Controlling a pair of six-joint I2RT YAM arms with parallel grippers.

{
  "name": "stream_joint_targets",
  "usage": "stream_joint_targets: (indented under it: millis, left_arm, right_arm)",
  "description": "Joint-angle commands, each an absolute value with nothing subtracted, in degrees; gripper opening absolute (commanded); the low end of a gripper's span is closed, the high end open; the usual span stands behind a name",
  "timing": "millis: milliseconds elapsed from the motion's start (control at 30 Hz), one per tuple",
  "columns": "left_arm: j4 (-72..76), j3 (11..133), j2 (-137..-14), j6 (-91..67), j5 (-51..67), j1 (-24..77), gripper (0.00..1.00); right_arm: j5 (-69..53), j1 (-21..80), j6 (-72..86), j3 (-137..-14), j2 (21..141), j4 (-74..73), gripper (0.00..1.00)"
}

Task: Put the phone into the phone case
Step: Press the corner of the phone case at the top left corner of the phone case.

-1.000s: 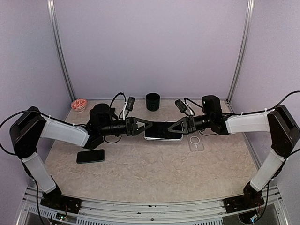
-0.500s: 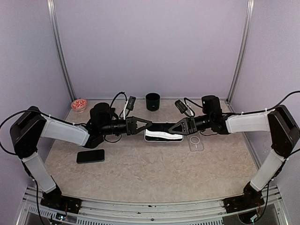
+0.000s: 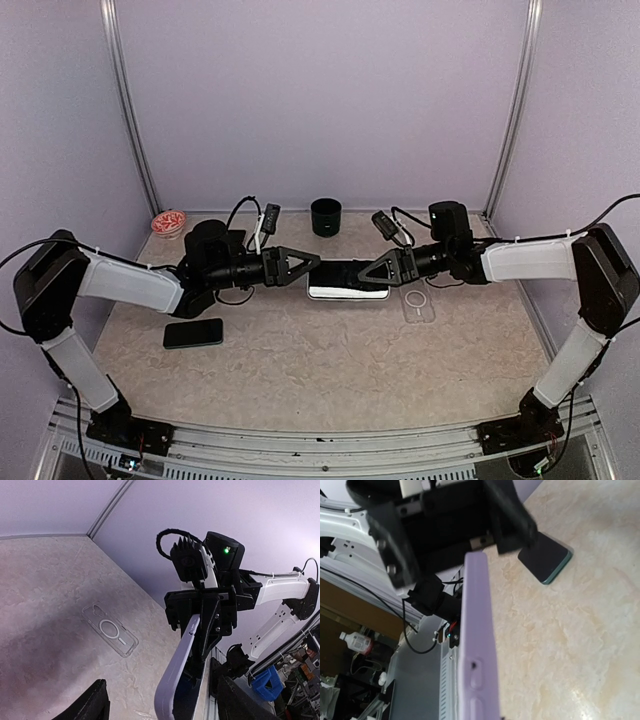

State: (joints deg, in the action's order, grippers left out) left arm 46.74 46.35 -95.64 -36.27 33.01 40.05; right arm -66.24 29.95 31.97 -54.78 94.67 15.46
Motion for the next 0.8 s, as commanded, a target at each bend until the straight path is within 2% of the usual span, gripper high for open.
stream_joint_targets:
  millis: [0,300,533,600,667,700,767]
  left_arm:
    - [52.5,43.3,-92.5,-40.3,33.3,36.9,0.73]
    - [51.3,44.8,-94.0,-40.1,39.7,36.8,0.74]
    - [43.3,50.1,-97.8,-35.3,43.0,39.6,0.72]
    - [43.0,51.3,-99.3,-35.3,44.2,39.9,0.67]
    - [42.6,52.4,-100.2,-35.3,45.4,40.0,0.57]
    - [42.3,52.9,-100.5,-35.2,46.0,40.0,0.5]
    - [41.2,53.7,-101.1,-34.8,46.5,40.1,0.3]
  right_arm:
    - [-66.7,30.4,30.5,-56.7,92.4,15.7,0.02]
    - [-67.6,30.4,27.5,-56.8,91.5,13.8,0.02]
    - [-68.1,30.5,24.7,-57.7,91.2,11.4,0.02]
    - [-67.9,30.6,23.5,-58.1,91.5,10.1,0.03]
    - [-68.1,30.6,22.8,-58.3,91.5,9.5,0.03]
    - [-68.2,30.6,22.6,-58.1,91.5,9.3,0.03]
    - [-68.2,30.6,21.9,-58.3,91.6,8.7,0.03]
